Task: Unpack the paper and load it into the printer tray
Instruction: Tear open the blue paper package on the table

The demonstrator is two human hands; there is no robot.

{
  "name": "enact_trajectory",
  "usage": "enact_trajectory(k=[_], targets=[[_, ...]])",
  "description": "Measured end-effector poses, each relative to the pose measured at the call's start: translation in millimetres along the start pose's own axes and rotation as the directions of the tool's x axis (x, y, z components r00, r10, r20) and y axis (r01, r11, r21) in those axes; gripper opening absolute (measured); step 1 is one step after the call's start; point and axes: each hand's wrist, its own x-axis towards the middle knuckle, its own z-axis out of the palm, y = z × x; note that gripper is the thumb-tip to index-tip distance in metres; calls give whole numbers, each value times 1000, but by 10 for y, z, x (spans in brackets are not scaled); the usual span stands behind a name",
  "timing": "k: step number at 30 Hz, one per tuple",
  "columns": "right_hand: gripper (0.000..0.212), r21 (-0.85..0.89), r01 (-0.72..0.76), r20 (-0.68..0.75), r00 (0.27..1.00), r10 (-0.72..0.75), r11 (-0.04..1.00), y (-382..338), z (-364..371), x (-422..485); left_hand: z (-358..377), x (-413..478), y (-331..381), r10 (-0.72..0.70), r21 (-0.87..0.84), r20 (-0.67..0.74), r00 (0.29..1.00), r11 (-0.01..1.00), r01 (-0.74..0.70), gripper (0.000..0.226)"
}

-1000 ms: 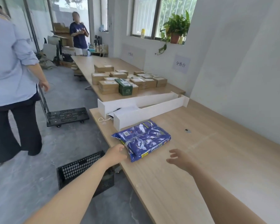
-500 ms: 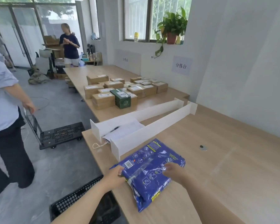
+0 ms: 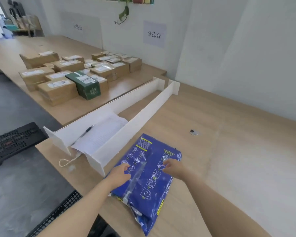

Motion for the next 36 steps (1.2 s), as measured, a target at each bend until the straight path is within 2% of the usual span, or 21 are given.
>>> enact_trajectory(k=[5, 11, 19, 25, 28, 36], targets=[[40, 48, -62, -54, 996, 64, 997, -165, 174, 282, -188, 414, 33, 110, 104, 140, 984, 987, -125, 50], [37, 100, -122, -125, 983, 134, 987, -308, 432, 493, -277, 766, -29, 173, 187, 245, 954, 957, -221, 47], [32, 126, -191, -200, 956, 214, 973, -423, 678, 661, -327, 958, -48, 274, 234, 307, 912, 907, -351, 45], [32, 138, -258, -283, 915, 288, 956, -484, 789, 744, -293, 1004, -60, 259, 255, 344, 902, 899, -356, 45], [25, 118, -279, -328, 895, 302, 953, -506, 848, 784, -262, 996, -72, 267, 259, 379, 886, 889, -378, 46], [16, 182, -241, -320, 902, 289, 953, -485, 886, 770, -301, 987, -78, 225, 174, 398, 889, 933, -314, 46]])
